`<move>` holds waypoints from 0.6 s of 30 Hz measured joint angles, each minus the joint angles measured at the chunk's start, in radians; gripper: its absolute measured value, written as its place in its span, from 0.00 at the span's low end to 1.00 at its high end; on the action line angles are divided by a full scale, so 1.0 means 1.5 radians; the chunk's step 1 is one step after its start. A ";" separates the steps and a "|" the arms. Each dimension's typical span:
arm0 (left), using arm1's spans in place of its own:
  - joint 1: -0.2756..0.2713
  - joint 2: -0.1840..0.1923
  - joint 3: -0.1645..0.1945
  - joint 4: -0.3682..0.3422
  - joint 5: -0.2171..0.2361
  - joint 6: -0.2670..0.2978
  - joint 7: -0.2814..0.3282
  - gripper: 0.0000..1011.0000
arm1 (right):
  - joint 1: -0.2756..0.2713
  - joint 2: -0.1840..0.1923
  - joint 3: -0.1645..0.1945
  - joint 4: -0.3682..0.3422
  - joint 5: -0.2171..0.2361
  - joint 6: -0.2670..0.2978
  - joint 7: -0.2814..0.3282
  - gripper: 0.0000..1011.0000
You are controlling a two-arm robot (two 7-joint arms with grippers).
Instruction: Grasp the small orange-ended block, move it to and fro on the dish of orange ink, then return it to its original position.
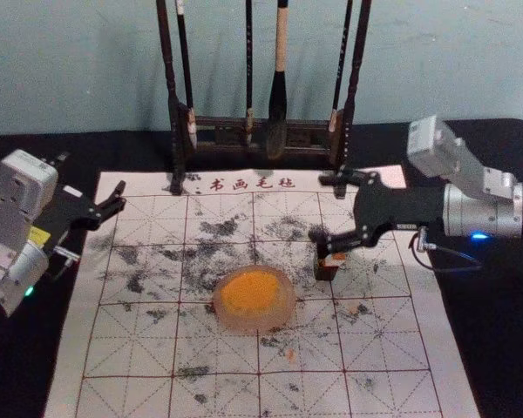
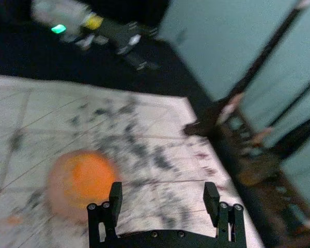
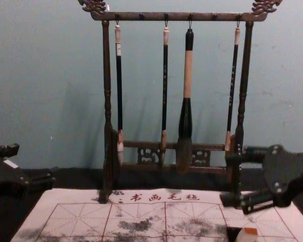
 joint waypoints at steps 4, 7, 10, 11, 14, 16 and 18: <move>0.000 0.000 0.000 0.000 0.000 0.000 0.000 0.99 | -0.061 0.008 0.042 -0.054 -0.004 -0.003 -0.111 0.99; 0.000 0.000 0.000 0.000 0.000 0.000 0.000 0.99 | -0.105 0.006 0.069 -0.085 -0.009 -0.002 -0.190 0.99; 0.000 0.000 0.000 0.000 0.000 0.000 0.000 0.99 | -0.174 -0.011 0.109 -0.117 -0.010 0.004 -0.307 0.99; 0.000 0.000 0.000 0.000 0.000 0.000 0.000 0.99 | -0.174 -0.011 0.109 -0.117 -0.010 0.004 -0.307 0.99; 0.000 0.000 0.000 0.000 0.000 0.000 0.000 0.99 | -0.222 -0.035 0.135 -0.126 -0.008 0.003 -0.380 0.99; 0.000 0.000 0.000 0.000 0.000 0.000 0.000 0.99 | -0.235 -0.046 0.142 -0.127 -0.004 0.002 -0.399 0.99; 0.000 0.000 0.000 0.000 0.000 0.000 0.000 0.99 | -0.253 -0.064 0.152 -0.126 0.001 0.001 -0.425 0.99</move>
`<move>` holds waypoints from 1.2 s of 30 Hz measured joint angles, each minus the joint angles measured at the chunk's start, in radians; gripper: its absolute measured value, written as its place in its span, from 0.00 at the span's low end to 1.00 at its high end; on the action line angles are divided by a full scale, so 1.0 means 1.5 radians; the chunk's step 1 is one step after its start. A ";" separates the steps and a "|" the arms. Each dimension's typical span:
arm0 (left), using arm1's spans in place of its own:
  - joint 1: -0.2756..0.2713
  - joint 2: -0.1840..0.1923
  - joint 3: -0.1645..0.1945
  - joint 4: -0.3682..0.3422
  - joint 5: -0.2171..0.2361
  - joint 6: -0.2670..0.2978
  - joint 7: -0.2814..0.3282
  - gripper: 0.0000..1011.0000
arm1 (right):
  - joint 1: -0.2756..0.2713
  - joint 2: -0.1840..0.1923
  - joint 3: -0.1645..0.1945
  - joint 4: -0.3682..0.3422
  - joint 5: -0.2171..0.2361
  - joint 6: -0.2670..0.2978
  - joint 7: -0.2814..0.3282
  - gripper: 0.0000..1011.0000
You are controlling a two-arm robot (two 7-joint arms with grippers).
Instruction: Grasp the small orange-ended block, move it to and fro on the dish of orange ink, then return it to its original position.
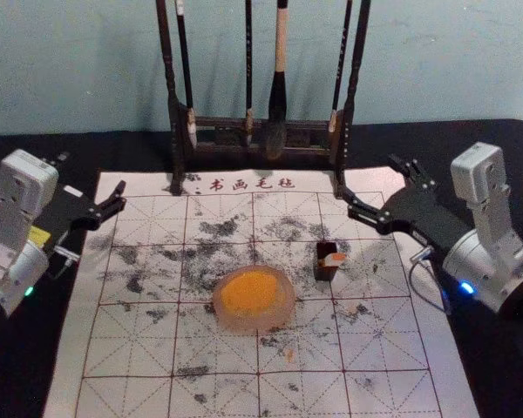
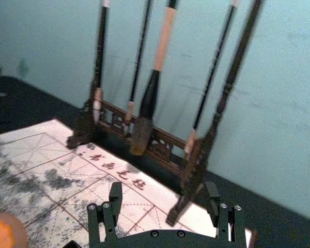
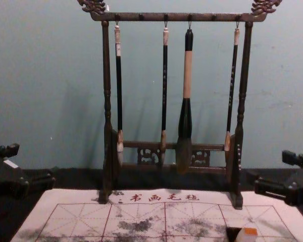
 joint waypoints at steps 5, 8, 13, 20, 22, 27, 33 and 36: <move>0.000 0.000 0.000 0.000 0.000 0.000 0.000 0.99 | -0.018 -0.039 0.015 0.015 0.002 0.000 -0.044 0.99; 0.000 0.000 0.000 0.000 0.000 0.000 0.000 0.99 | -0.020 -0.051 0.018 0.023 0.002 0.006 -0.053 0.99; 0.000 0.000 0.000 0.000 0.000 0.000 0.000 0.99 | -0.017 -0.065 0.019 0.039 -0.009 0.013 -0.061 0.99; 0.000 0.000 0.000 0.000 0.000 0.000 0.000 0.99 | -0.017 -0.063 0.019 0.037 -0.008 0.013 -0.061 0.99; 0.000 0.000 0.000 0.000 0.000 0.000 0.000 0.99 | -0.017 -0.063 0.019 0.036 -0.008 0.013 -0.061 0.99; 0.000 0.000 0.000 0.000 0.000 0.000 0.000 0.99 | -0.017 -0.062 0.019 0.035 -0.008 0.012 -0.060 0.99; 0.000 0.000 0.000 0.000 0.000 0.000 0.000 0.99 | -0.018 -0.061 0.019 0.034 -0.007 0.012 -0.060 0.99; 0.000 0.000 0.000 0.000 0.000 0.000 0.000 0.99 | -0.018 -0.061 0.018 0.034 -0.007 0.012 -0.059 0.99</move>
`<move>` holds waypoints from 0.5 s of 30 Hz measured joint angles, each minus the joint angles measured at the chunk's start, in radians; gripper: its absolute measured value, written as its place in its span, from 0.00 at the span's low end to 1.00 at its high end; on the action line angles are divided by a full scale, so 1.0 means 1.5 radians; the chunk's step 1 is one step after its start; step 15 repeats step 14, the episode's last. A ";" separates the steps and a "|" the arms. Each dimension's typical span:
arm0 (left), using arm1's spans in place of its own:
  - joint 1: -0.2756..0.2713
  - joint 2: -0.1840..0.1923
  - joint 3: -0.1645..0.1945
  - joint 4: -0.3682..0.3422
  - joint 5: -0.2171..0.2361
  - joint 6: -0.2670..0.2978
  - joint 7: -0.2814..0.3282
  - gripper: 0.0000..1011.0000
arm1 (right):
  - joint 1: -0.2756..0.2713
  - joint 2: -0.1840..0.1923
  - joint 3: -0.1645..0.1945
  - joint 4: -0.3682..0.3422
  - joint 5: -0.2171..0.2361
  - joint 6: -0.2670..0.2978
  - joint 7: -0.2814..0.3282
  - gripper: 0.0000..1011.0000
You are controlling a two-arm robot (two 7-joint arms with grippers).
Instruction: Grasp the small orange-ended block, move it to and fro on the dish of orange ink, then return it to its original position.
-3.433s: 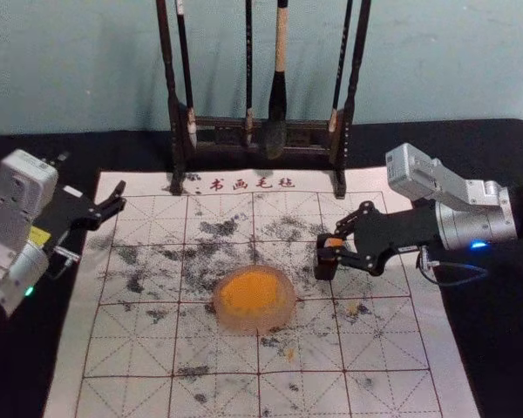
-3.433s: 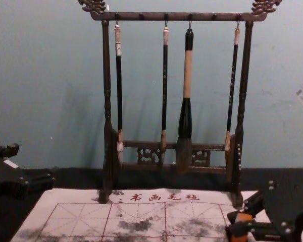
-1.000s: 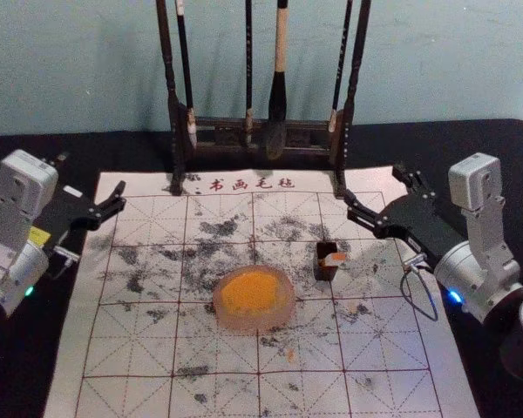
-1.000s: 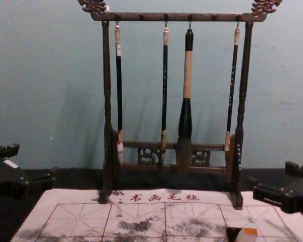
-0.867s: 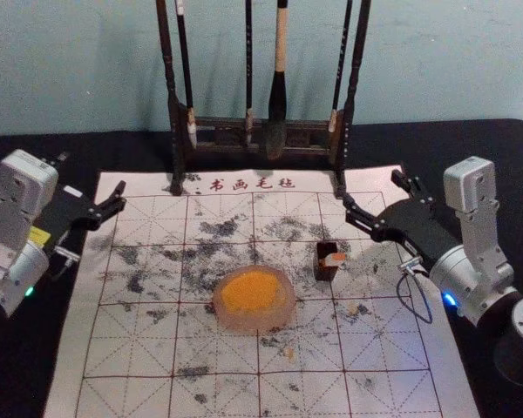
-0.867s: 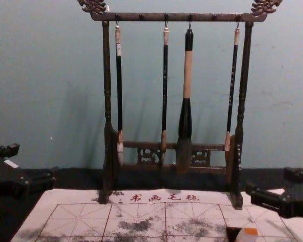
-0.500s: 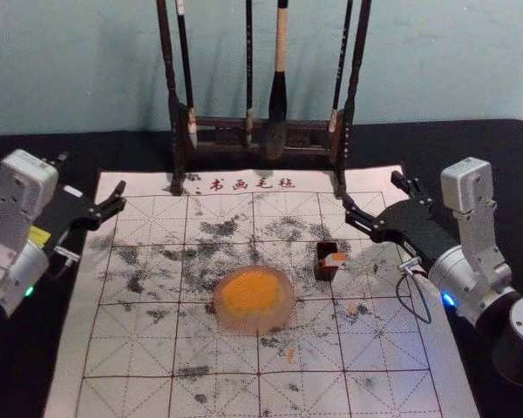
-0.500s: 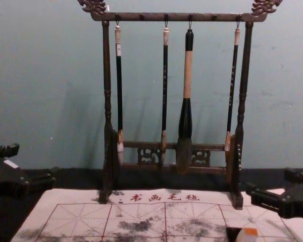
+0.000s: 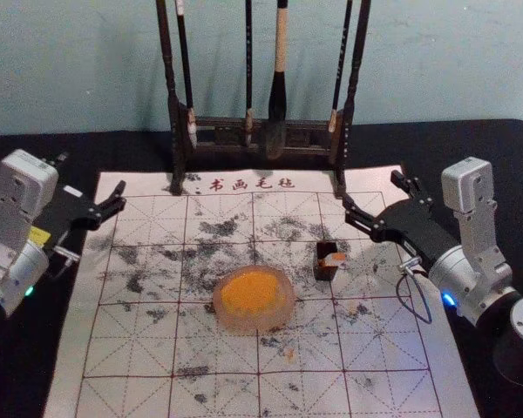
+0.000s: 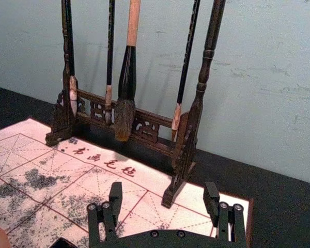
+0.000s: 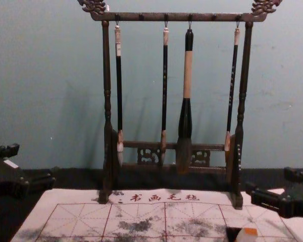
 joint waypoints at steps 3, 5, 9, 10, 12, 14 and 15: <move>0.000 0.000 0.000 0.000 0.000 0.000 0.000 0.99 | 0.000 0.000 0.000 0.000 0.000 0.000 0.000 0.99; 0.000 0.000 0.000 0.000 0.000 0.000 0.000 0.99 | 0.000 0.000 0.000 0.000 0.000 0.000 0.000 0.99; 0.000 0.000 0.000 0.000 0.000 0.000 0.000 0.99 | 0.000 0.001 0.000 -0.001 0.001 -0.001 0.000 0.99; 0.000 0.000 0.000 0.000 0.000 0.000 0.000 0.99 | 0.000 0.001 0.000 -0.001 0.001 -0.001 0.001 0.99; 0.000 0.000 0.000 0.000 0.000 0.000 0.000 0.99 | 0.000 0.001 0.000 -0.001 0.001 -0.001 0.001 0.99; 0.000 0.000 0.000 0.000 0.000 0.000 0.000 0.99 | 0.000 0.001 0.000 -0.001 0.001 -0.001 0.001 0.99; 0.000 0.000 0.000 0.000 0.000 0.000 0.000 0.99 | 0.000 0.001 0.000 -0.001 0.001 -0.001 0.001 0.99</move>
